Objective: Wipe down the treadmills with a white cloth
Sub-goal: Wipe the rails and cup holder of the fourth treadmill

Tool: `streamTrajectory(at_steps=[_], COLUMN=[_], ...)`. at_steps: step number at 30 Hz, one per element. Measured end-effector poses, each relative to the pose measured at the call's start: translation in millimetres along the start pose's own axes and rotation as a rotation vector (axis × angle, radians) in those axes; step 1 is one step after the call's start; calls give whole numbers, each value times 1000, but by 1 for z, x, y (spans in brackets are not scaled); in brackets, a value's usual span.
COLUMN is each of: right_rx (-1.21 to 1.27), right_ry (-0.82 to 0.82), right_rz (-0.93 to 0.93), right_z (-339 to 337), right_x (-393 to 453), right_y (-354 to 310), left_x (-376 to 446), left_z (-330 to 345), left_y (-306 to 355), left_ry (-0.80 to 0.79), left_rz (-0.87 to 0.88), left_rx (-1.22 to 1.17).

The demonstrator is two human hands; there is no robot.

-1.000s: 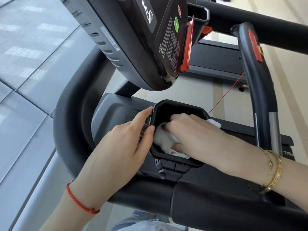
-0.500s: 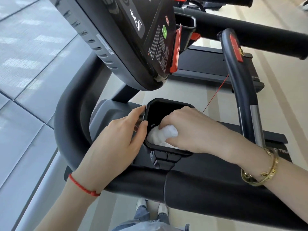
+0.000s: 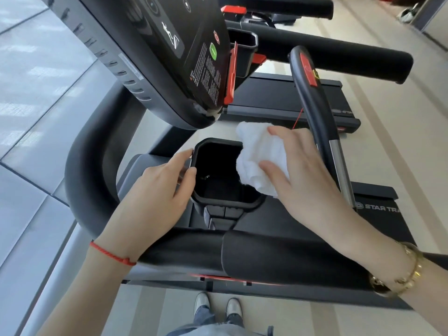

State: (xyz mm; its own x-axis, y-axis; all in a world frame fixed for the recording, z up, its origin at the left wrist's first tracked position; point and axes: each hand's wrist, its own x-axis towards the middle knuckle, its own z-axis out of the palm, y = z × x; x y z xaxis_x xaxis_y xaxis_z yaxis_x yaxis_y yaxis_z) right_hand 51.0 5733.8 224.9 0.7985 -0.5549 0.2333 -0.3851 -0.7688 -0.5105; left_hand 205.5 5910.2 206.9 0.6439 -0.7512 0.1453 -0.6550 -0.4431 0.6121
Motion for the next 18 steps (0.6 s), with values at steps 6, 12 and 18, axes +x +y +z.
streamTrajectory(at_steps=[6, 12, 18], right_rx=[1, -24, -107], right_ry=[-127, -162, -151], right_rz=[13, -90, -146], right_z=[19, 10, 23], right_x=[48, 38, 60], right_y=[-4, 8, -8], left_x=[0, 0, 1], left_z=[0, 1, 2], left_y=[0, -1, -2], left_ry=[-3, -12, -12], left_rz=[12, 25, 38], left_rx=[-1, -18, -23])
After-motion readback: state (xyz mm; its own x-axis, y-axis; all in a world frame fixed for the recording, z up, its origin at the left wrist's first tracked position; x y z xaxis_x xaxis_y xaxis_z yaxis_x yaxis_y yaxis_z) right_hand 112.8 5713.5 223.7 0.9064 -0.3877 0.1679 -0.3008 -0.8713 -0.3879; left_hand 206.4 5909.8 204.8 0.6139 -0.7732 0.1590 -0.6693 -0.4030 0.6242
